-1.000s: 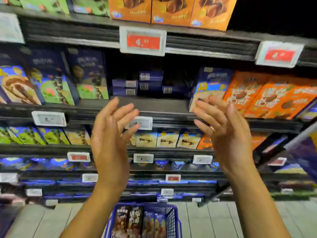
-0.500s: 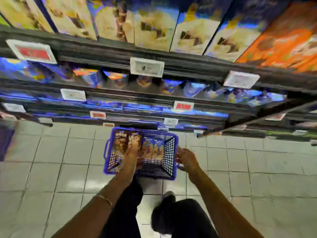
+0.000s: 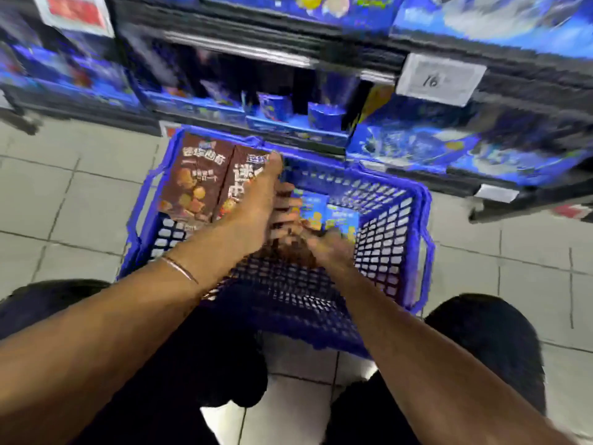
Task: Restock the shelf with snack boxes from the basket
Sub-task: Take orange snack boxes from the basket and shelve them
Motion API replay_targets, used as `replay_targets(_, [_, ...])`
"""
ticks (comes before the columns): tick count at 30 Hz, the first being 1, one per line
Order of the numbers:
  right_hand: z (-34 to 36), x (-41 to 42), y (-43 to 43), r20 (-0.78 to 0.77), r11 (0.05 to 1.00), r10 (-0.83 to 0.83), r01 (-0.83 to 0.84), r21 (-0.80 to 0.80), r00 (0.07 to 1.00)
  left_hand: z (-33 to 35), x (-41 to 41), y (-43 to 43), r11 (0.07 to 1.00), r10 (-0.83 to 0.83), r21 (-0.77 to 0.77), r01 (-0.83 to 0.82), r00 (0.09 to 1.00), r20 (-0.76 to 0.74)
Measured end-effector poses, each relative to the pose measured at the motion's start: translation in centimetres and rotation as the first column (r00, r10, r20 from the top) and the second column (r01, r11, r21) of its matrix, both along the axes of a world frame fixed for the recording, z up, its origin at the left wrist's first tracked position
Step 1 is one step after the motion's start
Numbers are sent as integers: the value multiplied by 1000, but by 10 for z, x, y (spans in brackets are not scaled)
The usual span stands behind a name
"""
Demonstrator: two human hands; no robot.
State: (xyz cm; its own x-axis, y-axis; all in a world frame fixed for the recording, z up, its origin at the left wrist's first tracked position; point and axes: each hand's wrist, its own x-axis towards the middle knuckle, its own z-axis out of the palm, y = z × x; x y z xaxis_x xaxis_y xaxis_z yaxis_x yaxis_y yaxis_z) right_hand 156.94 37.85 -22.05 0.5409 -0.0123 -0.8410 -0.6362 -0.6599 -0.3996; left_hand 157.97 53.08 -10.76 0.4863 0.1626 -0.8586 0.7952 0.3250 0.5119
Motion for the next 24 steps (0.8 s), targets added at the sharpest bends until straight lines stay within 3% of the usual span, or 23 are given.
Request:
replay_targets(2, [-24,-1,14,126,985,113,-95,-143,985,-8,6,-8,999,22,-33,-22,1000,9])
replay_targets(4, [-30,-4,26,257,950,165,-83,-302,952,-12,5,-19,1000,6,23,-7,999,41])
replay_targets(8, [-39,-12,33,374,951,81,40,-306,924,-1,6,-20,995,-5,100,-4,996,91])
replay_targets(11, [-48,-13,31,457,985,-50,119,-123,888,3,-1,-13,996,18,90,-25,996,89])
replay_targets(15, [-39,-9,14,411,947,-322,290,140,853,7,-3,-17,997,-35,66,29,994,103])
replay_targets(17, [-21,-8,3,357,867,-480,372,332,801,7,-1,-25,972,-127,221,85,974,186])
replay_targets(20, [19,-9,-9,299,706,-635,378,599,713,5,-4,-33,913,-159,408,13,932,326])
replay_targets(24, [74,-13,-15,219,573,-675,314,757,704,9,-8,-34,955,-161,292,63,932,325])
